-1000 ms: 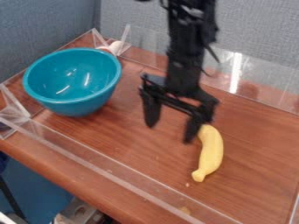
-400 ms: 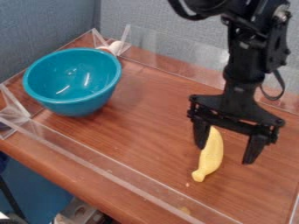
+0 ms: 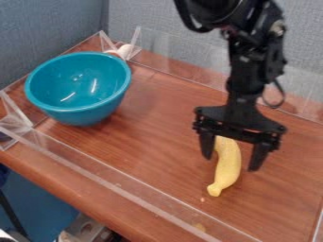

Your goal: Put the yellow object in the blue bowl

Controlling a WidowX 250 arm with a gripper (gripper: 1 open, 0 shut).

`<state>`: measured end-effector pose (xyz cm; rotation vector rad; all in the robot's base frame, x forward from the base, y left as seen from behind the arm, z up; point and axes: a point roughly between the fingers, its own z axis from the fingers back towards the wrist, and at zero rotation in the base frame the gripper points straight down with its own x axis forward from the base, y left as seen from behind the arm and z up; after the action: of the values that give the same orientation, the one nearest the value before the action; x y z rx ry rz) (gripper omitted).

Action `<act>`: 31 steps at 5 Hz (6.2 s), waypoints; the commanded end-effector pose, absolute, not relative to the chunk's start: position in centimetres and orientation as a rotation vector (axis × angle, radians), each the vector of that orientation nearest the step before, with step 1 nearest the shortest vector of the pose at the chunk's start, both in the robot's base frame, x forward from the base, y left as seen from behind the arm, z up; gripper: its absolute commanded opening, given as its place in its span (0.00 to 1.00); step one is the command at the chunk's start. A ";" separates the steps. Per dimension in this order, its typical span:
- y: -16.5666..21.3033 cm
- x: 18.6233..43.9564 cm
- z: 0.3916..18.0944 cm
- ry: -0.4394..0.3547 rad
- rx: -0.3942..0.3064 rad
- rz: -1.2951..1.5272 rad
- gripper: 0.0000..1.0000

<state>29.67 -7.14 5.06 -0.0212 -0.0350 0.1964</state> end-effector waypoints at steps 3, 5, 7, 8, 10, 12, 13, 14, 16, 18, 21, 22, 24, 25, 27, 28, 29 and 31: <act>-8.6 30.1 6.4 -0.098 -0.043 -0.029 1.00; -8.1 28.7 5.3 -0.100 -0.032 0.033 1.00; -6.9 29.0 3.7 -0.116 -0.035 0.006 1.00; -7.4 28.8 3.4 -0.126 -0.035 0.062 1.00; -8.8 28.4 3.1 -0.149 -0.037 0.174 0.00; -9.3 29.6 4.6 -0.163 -0.035 0.171 1.00; -9.7 29.0 4.9 -0.161 -0.036 0.100 0.00; -8.4 29.6 7.4 -0.190 -0.048 0.115 0.00; -0.1 31.0 15.2 -0.292 -0.068 0.172 0.00; 9.9 30.4 17.2 -0.297 -0.018 0.249 0.00; 16.3 29.2 18.6 -0.285 0.025 0.297 0.00; 16.0 28.6 18.9 -0.281 0.019 0.229 0.00; 11.3 29.5 18.5 -0.268 -0.002 0.088 0.00; 10.4 28.9 17.0 -0.246 0.005 0.068 0.00; 11.2 28.1 15.5 -0.236 0.021 0.117 0.00; 13.3 28.6 16.4 -0.244 0.027 0.094 0.00; 14.6 29.0 17.2 -0.244 0.032 0.087 0.00; 13.8 29.3 16.2 -0.227 0.043 0.207 0.00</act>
<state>29.05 13.71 15.24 0.0272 -0.1951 0.2098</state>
